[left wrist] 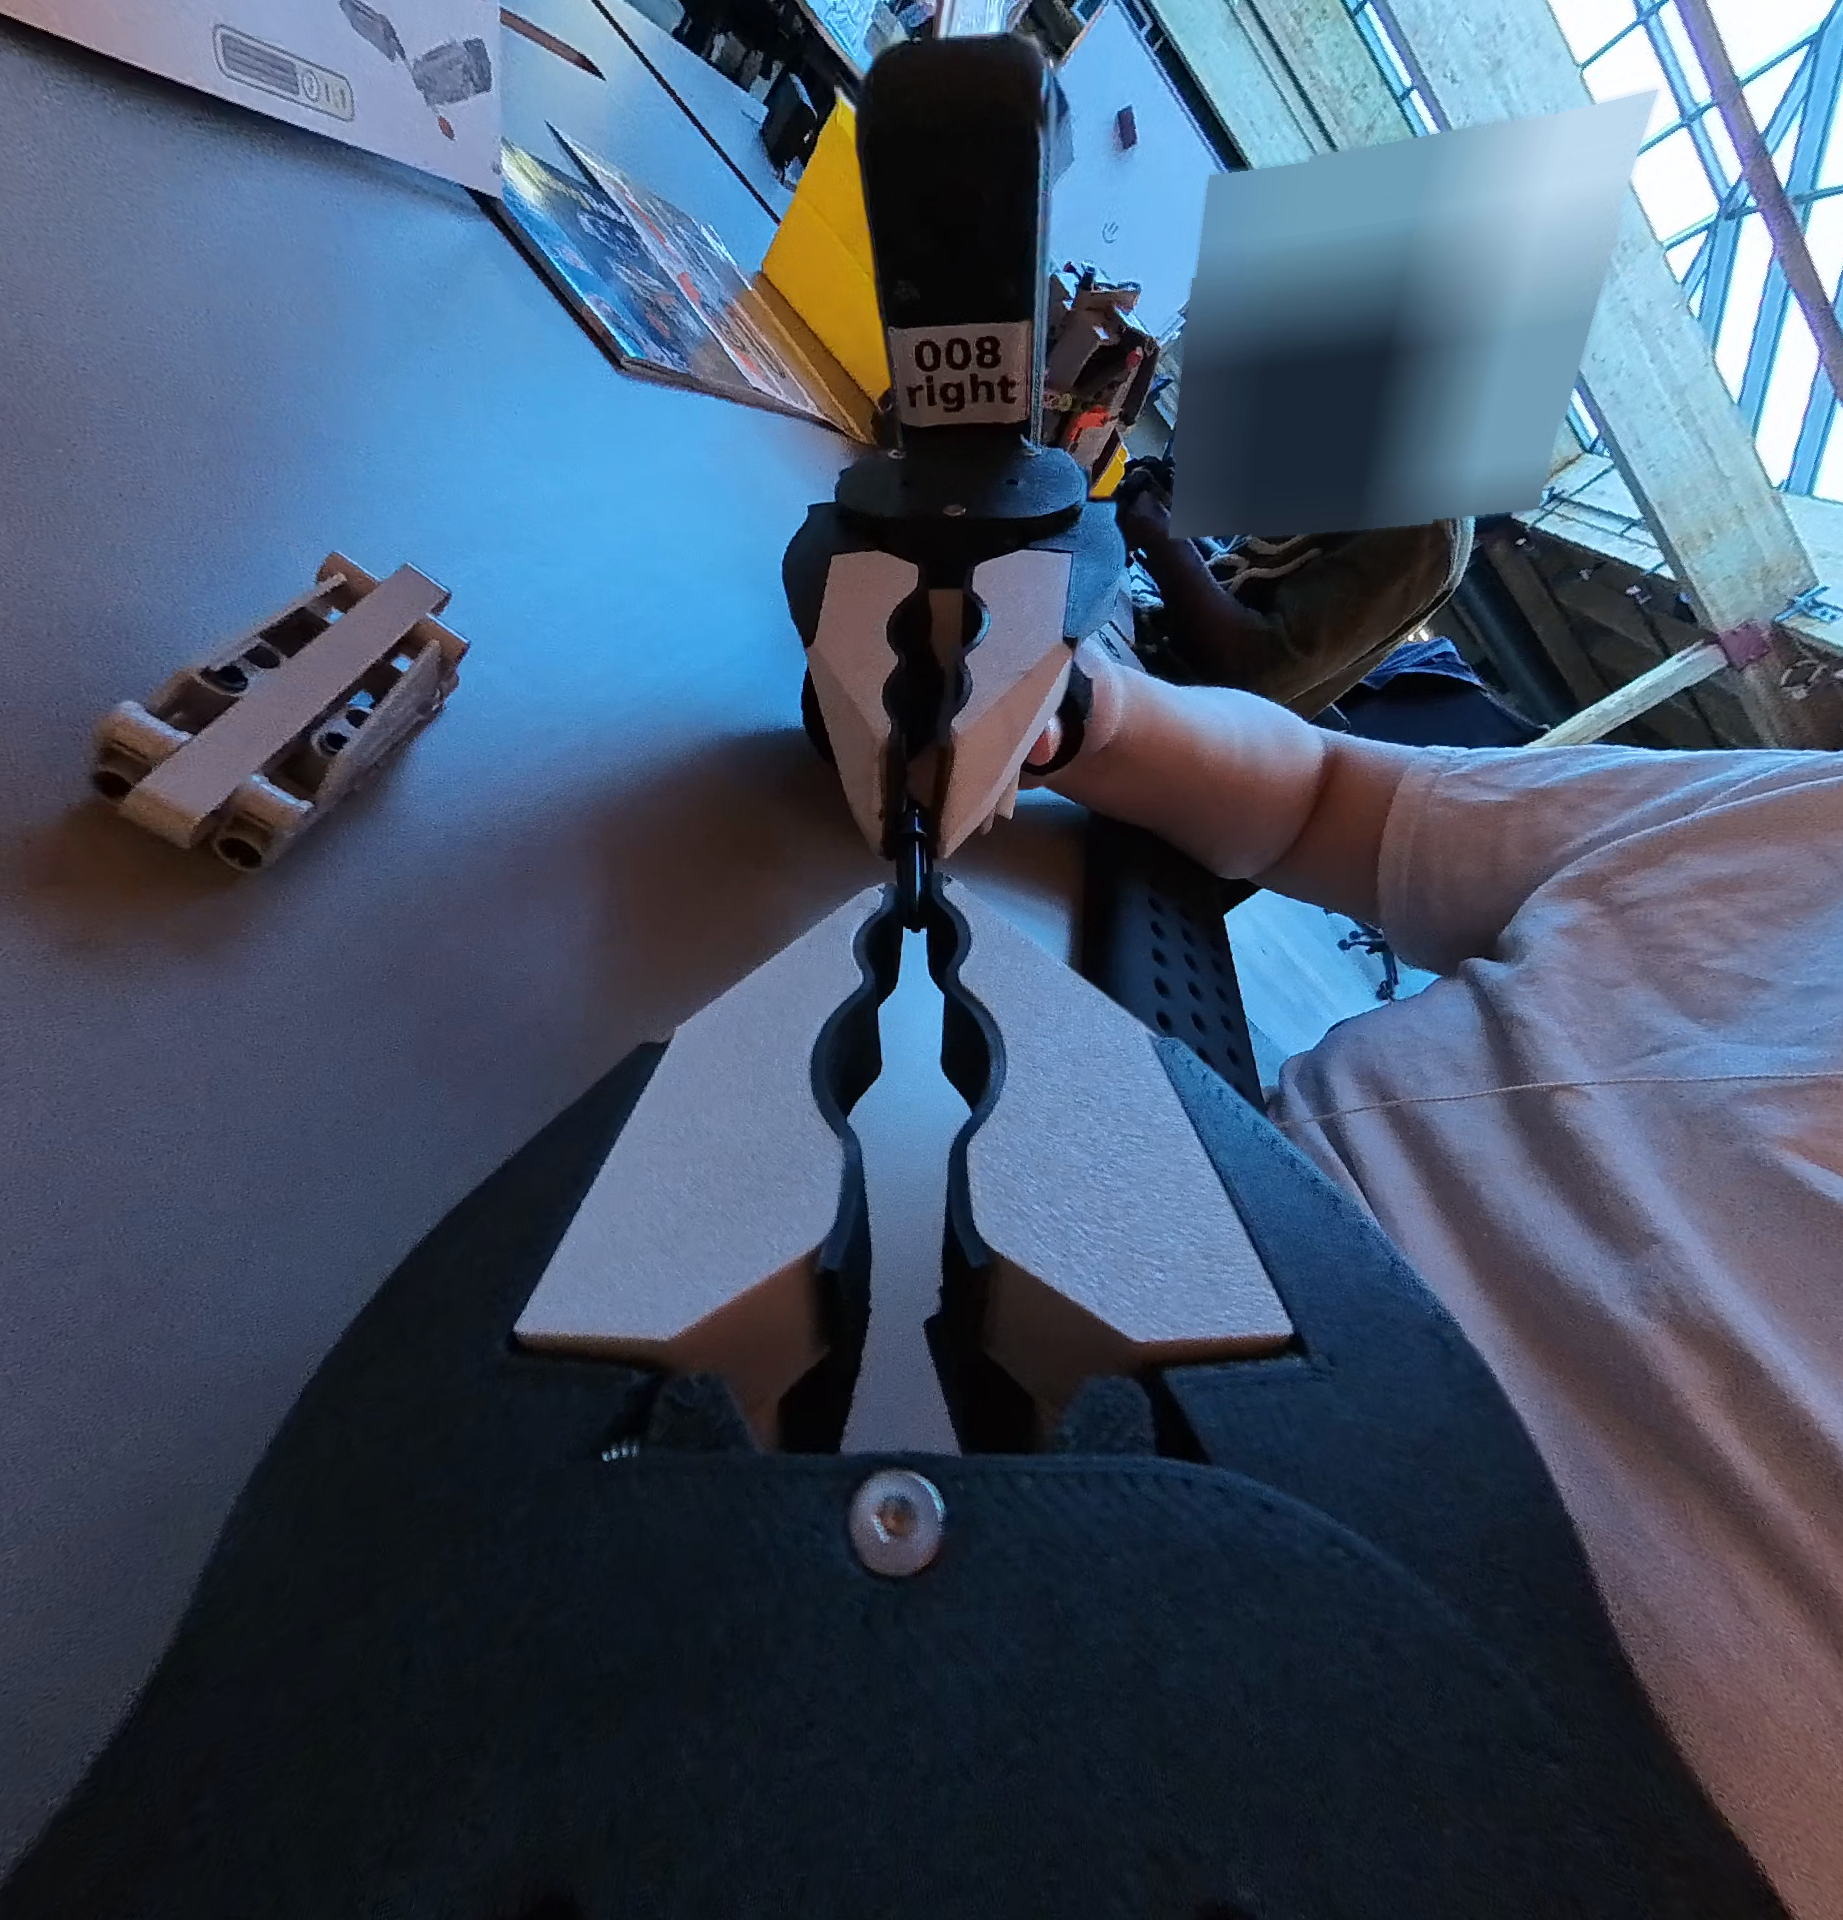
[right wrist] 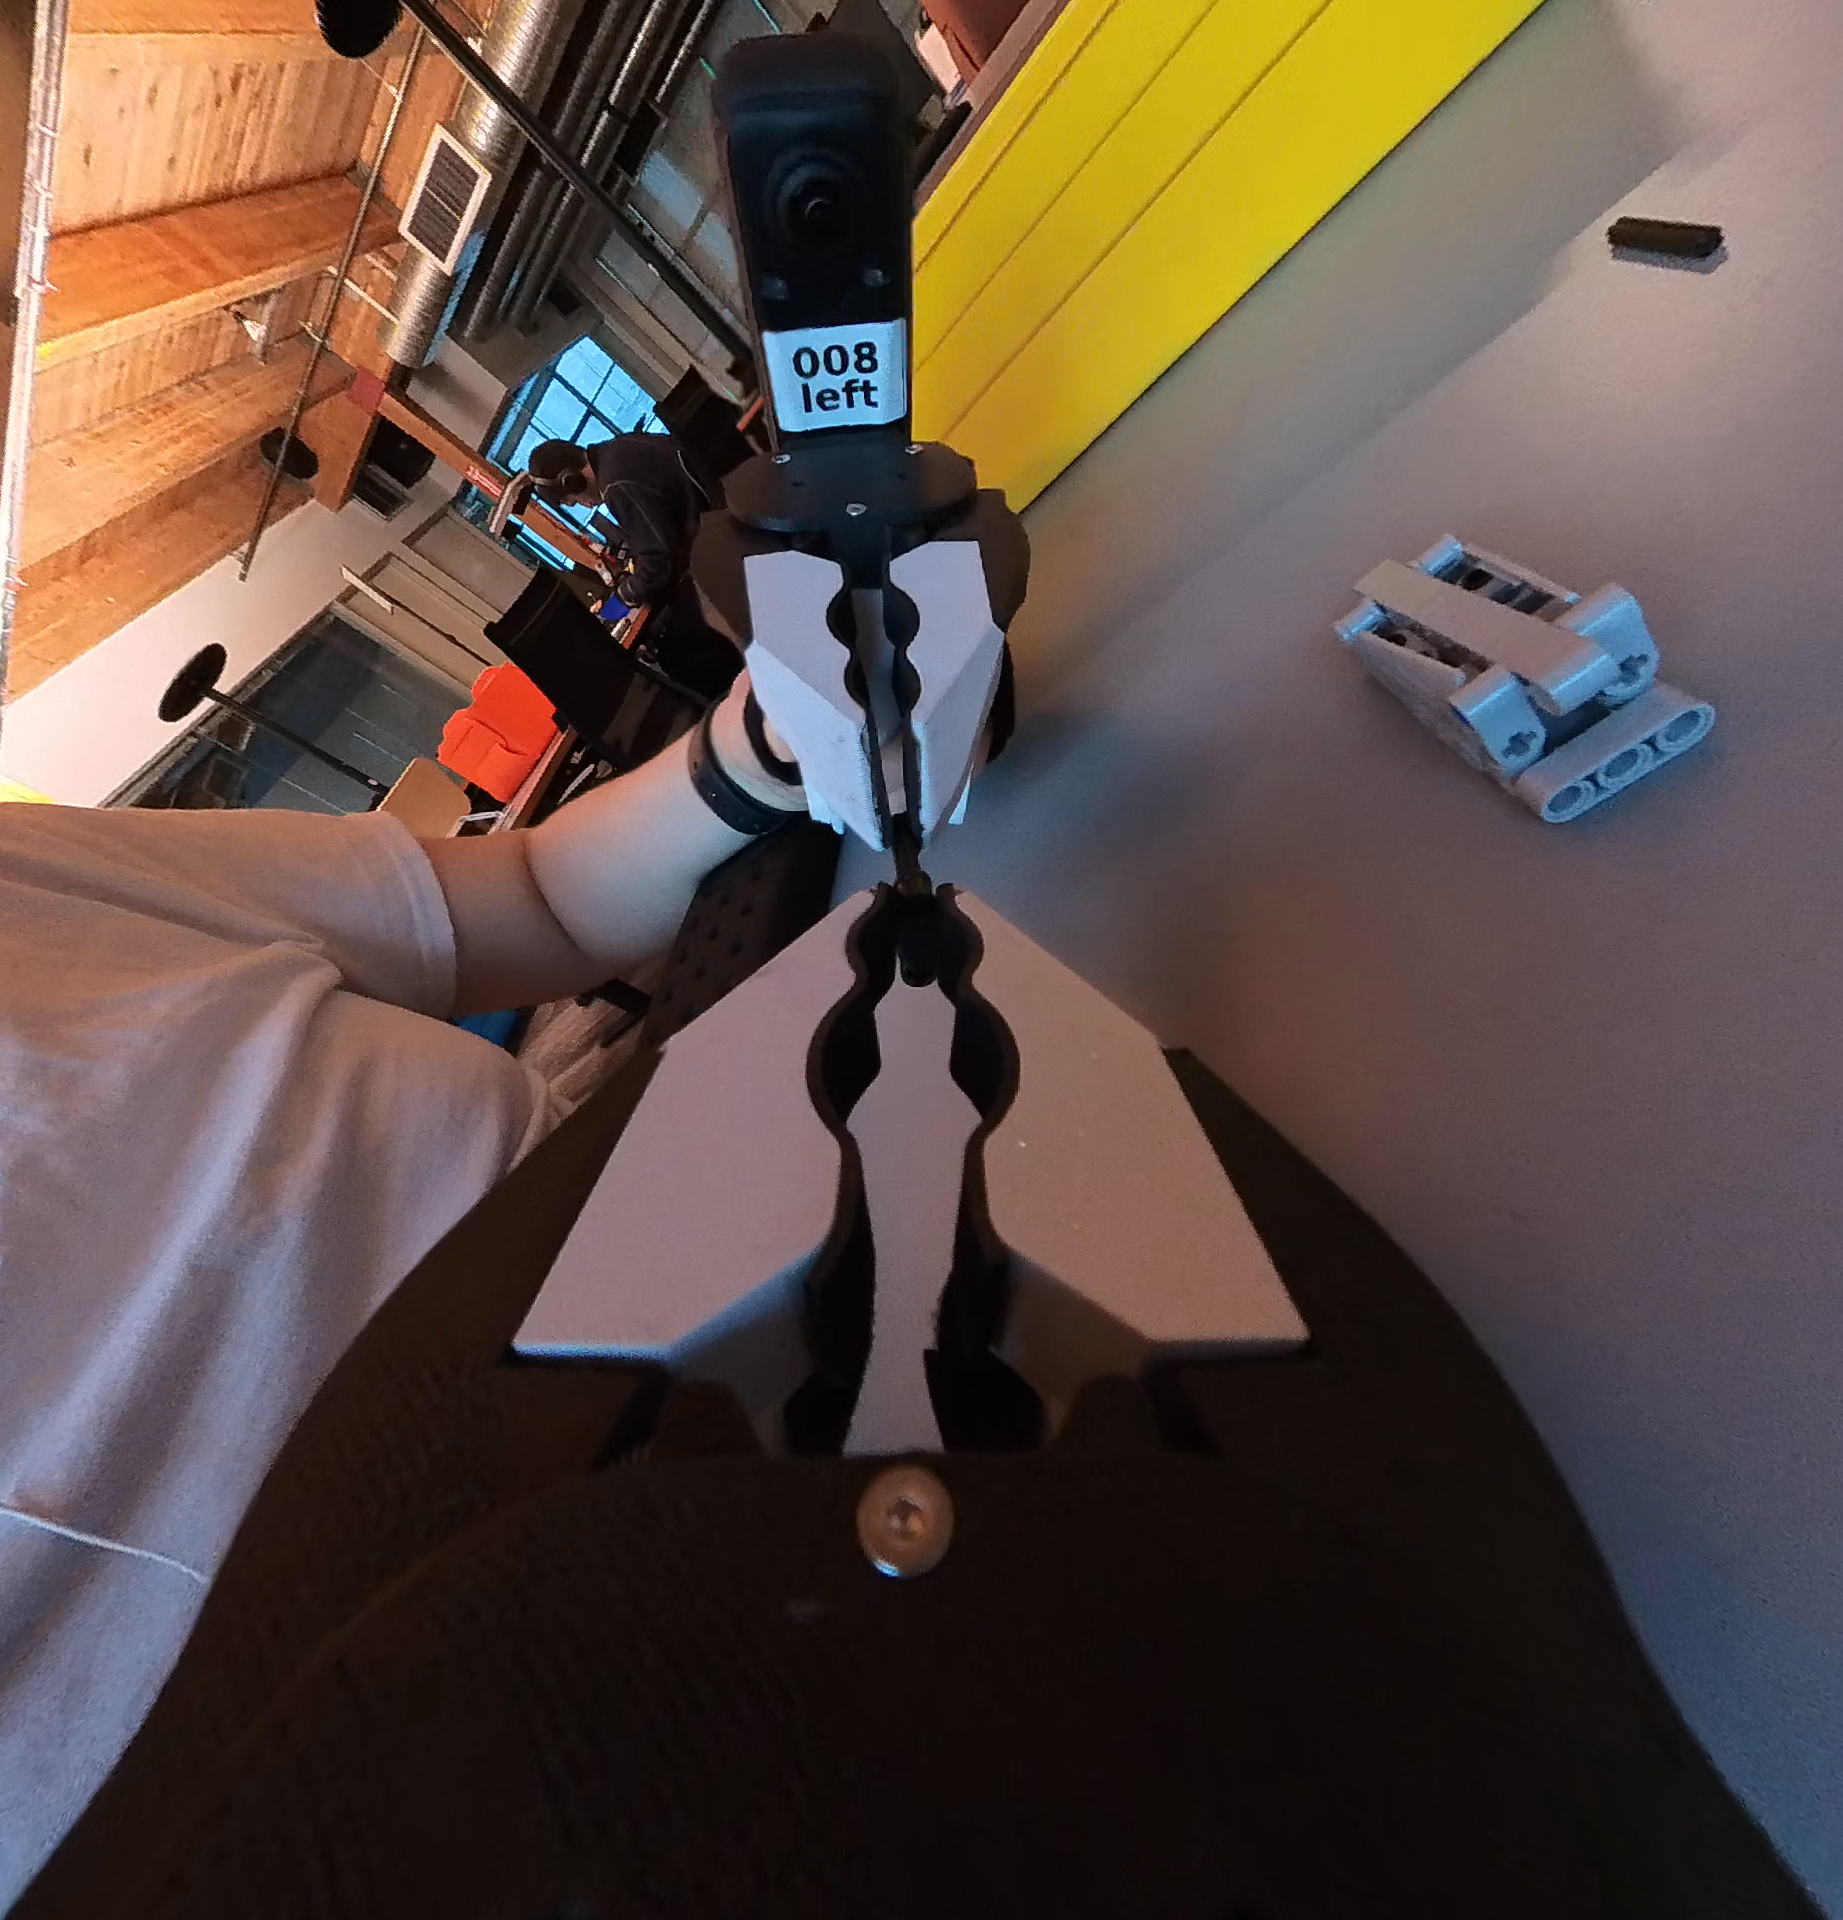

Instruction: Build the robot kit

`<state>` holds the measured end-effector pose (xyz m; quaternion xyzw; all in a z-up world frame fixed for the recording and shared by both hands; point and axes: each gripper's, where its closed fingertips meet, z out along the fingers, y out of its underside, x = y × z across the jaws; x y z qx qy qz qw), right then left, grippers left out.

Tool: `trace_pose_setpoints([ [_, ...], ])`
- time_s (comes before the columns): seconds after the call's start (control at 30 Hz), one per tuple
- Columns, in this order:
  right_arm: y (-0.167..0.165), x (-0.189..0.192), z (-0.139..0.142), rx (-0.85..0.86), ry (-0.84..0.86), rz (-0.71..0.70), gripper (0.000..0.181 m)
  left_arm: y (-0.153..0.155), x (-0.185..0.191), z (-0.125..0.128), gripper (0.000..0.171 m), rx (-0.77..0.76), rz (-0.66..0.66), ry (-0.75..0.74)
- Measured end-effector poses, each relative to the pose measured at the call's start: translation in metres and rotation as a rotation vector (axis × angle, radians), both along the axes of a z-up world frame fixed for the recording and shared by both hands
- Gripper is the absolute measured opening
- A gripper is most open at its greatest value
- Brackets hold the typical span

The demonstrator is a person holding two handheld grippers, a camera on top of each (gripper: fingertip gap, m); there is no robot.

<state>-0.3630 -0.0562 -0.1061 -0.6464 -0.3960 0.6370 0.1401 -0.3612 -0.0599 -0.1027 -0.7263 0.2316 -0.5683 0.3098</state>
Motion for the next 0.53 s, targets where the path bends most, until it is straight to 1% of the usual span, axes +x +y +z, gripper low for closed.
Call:
trace_pose_setpoints([
  [0.13,0.0006,-0.0007,0.0011,-0.013,0.006,0.004,0.006,0.0015,-0.0008,0.0019,0.002,0.001,0.006,-0.014],
  [0.23,-0.0007,-0.0014,-0.0012,-0.004,-0.009,0.010,0.006,0.0034,-0.0021,0.0072,0.020,0.021,0.016,-0.040],
  [0.33,0.0004,-0.0009,-0.0002,-0.006,-0.001,0.003,0.006,0.0039,-0.0048,0.0084,0.012,0.016,0.022,-0.054],
  [0.47,0.0035,-0.0003,0.0016,-0.026,0.012,-0.009,0.005,-0.0007,-0.0016,0.0035,0.012,0.001,-0.011,-0.023],
  [0.53,0.0024,-0.0002,0.0019,-0.028,0.013,-0.001,0.006,-0.0031,0.0006,0.0010,0.009,-0.001,-0.027,-0.005],
])
